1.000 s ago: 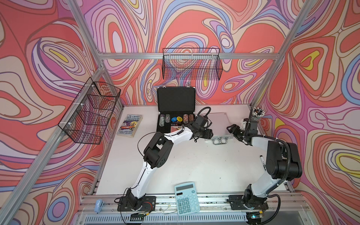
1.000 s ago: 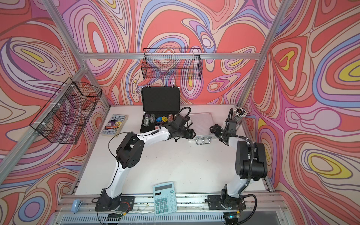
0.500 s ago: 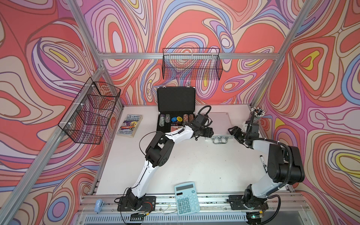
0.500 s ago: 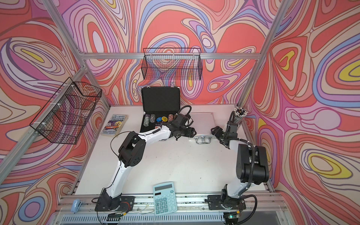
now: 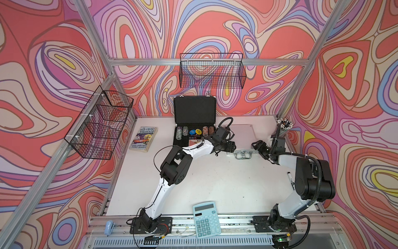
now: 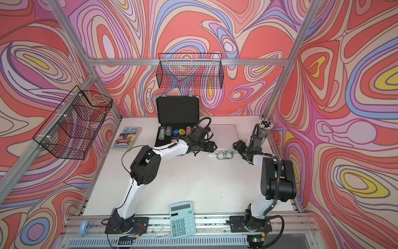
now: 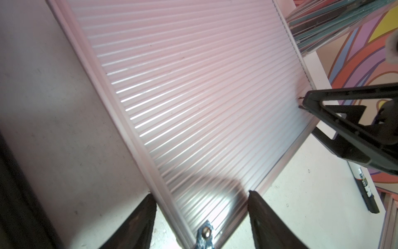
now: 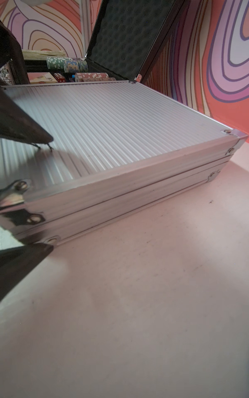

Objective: Open the poker set cases
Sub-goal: Open the case lid on the poker set case.

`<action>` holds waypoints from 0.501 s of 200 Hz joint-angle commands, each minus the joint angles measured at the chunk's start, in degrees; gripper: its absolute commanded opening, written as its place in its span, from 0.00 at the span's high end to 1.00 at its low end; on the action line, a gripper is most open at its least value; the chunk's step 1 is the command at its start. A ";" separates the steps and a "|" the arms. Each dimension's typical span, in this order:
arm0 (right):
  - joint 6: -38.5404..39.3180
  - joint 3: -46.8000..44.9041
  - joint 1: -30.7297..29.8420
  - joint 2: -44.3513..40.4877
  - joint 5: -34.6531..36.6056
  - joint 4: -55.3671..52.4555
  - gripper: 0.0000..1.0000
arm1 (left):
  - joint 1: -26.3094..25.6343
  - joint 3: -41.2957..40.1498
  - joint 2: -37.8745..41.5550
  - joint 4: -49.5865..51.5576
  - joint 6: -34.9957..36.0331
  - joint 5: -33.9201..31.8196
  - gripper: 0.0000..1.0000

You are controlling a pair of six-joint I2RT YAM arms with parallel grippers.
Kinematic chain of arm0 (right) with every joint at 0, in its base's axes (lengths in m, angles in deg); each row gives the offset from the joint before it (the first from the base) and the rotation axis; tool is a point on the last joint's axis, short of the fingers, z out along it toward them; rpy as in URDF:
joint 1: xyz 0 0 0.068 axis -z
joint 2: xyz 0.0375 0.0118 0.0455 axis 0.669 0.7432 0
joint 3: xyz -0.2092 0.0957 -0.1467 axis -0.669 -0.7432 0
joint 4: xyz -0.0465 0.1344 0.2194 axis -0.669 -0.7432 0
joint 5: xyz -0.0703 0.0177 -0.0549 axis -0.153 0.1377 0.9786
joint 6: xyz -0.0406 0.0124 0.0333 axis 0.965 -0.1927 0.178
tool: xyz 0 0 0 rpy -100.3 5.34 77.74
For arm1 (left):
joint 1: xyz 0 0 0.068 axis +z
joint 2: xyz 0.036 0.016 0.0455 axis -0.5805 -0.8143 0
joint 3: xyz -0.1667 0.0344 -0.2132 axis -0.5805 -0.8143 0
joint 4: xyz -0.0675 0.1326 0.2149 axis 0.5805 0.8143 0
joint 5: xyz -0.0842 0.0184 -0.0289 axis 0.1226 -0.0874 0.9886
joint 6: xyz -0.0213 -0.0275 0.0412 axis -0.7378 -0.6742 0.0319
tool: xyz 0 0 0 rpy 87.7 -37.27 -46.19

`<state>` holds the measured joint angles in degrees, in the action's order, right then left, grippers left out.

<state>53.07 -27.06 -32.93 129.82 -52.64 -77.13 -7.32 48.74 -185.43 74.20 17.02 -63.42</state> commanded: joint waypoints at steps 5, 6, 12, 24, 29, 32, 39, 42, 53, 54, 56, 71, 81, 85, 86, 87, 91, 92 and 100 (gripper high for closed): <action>-4.06 -0.29 -0.89 -1.23 -6.88 2.17 0.28 | -1.09 -1.02 0.17 0.67 1.05 1.82 0.32; -4.18 -0.32 -0.93 -1.28 -6.97 2.19 0.28 | -1.07 -1.00 0.17 0.68 1.13 1.82 0.32; -4.88 -0.47 -0.95 -1.53 -7.40 2.37 0.28 | -1.20 -0.87 0.17 0.68 1.10 1.90 0.32; -6.32 -1.07 -0.89 -2.17 -8.05 3.18 0.28 | -1.16 -0.73 0.26 0.66 0.97 1.99 0.32; -6.76 -1.35 -0.91 -2.46 -8.17 3.38 0.29 | -1.14 -0.65 0.26 0.63 0.99 2.13 0.32; -6.95 -1.46 -0.97 -2.61 -8.17 3.59 0.29 | -1.20 -0.59 0.26 0.64 0.96 2.17 0.32; -7.60 -1.73 -0.89 -2.98 -8.32 3.98 0.29 | -1.14 -0.54 0.26 0.56 0.94 2.31 0.32; -7.81 -1.87 -0.95 -3.09 -8.39 4.03 0.29 | -1.18 -0.48 0.26 0.51 0.99 2.39 0.32; -8.35 -2.01 -0.97 -3.52 -8.46 4.06 0.29 | -1.22 -0.52 0.34 0.47 0.86 2.65 0.32; -8.39 -2.01 -0.97 -3.56 -8.41 4.06 0.29 | -1.22 -0.53 0.39 0.49 0.86 2.68 0.32; -8.43 -2.01 -0.97 -3.67 -8.45 4.06 0.29 | -1.23 -0.54 0.36 0.44 0.79 2.74 0.32; -8.97 -2.09 -0.97 -4.03 -8.39 4.03 0.29 | -1.25 -0.81 0.50 0.16 0.65 2.96 0.32; -9.75 -2.27 -0.92 -4.09 -8.75 4.59 0.29 | -1.23 -1.10 0.67 -0.17 0.52 2.90 0.32; -10.14 -2.35 -0.89 -4.04 -9.08 4.89 0.29 | -1.24 -1.24 0.74 -0.28 0.51 2.94 0.32; -10.25 -2.40 -0.89 -4.04 -9.12 4.96 0.29 | -1.23 -1.24 0.76 -0.32 0.55 2.95 0.32; -10.34 -2.43 -0.93 -4.00 -9.18 5.03 0.29 | -1.23 -1.24 0.78 -0.35 0.53 2.96 0.32; -10.74 -2.55 -0.94 -4.00 -9.45 5.43 0.29 | -1.20 -1.25 0.79 -0.37 0.51 2.96 0.32; -10.81 -2.59 -0.96 -4.03 -9.48 5.53 0.29 | -1.22 -1.20 0.79 -0.33 0.50 2.97 0.32; -11.50 -2.85 -0.97 -4.03 -9.75 6.22 0.29 | -1.23 -1.29 0.95 -0.37 0.42 2.95 0.32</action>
<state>45.86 -29.12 -32.26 127.81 -53.67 -74.66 -7.21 48.67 -185.32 74.24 17.02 -63.27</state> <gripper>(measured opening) 0.709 0.682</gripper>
